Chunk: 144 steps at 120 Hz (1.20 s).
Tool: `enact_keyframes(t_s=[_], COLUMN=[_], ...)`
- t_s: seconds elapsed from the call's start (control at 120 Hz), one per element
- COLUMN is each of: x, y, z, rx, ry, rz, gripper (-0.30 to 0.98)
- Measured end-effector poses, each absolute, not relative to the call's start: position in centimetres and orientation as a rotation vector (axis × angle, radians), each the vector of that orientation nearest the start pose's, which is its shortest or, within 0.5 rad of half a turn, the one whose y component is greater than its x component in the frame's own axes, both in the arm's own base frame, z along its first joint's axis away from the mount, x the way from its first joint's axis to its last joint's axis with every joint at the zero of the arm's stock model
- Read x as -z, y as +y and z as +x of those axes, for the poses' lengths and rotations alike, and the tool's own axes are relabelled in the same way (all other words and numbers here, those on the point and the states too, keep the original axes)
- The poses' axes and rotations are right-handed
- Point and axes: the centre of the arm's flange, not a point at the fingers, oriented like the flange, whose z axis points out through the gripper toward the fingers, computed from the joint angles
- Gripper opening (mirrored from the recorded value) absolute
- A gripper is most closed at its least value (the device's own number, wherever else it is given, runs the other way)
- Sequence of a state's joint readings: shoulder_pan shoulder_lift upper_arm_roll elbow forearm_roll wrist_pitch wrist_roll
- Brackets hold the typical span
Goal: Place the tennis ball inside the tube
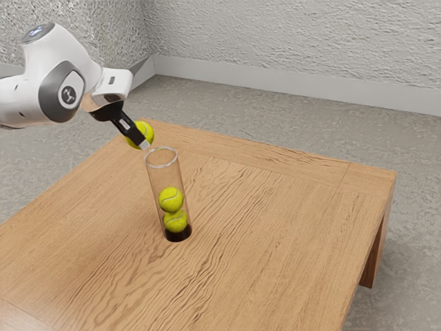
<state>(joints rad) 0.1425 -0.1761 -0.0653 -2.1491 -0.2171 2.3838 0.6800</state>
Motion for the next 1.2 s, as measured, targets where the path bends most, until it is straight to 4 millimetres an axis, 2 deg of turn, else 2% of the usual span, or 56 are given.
enact_keyframes(t_s=[0.217, 0.4, 0.517, 0.667, 0.767, 0.908, 1.025, 1.2], x=[-52.0, -51.2, -50.3, -50.6, -54.4, -59.2, -61.1, -60.8], y=[1.9, 0.9, 0.4, -0.1, -0.4, -1.8, -2.0, -4.3], z=[53.4, 53.8, 54.6, 55.3, 56.2, 57.0, 57.1, 56.0], rx=[0.685, 0.662, 0.645, 0.657, 0.693, 0.609, 0.455, 0.248], ry=[0.782, 0.812, 0.829, 0.853, 0.890, 0.977, 1.021, 1.087], rz=[-2.973, -2.979, -2.988, -2.975, -2.942, -2.912, -2.870, -2.823], gripper=[0.43, 0.43, 0.44, 0.56, 0.61, 0.65, 0.66, 0.68])
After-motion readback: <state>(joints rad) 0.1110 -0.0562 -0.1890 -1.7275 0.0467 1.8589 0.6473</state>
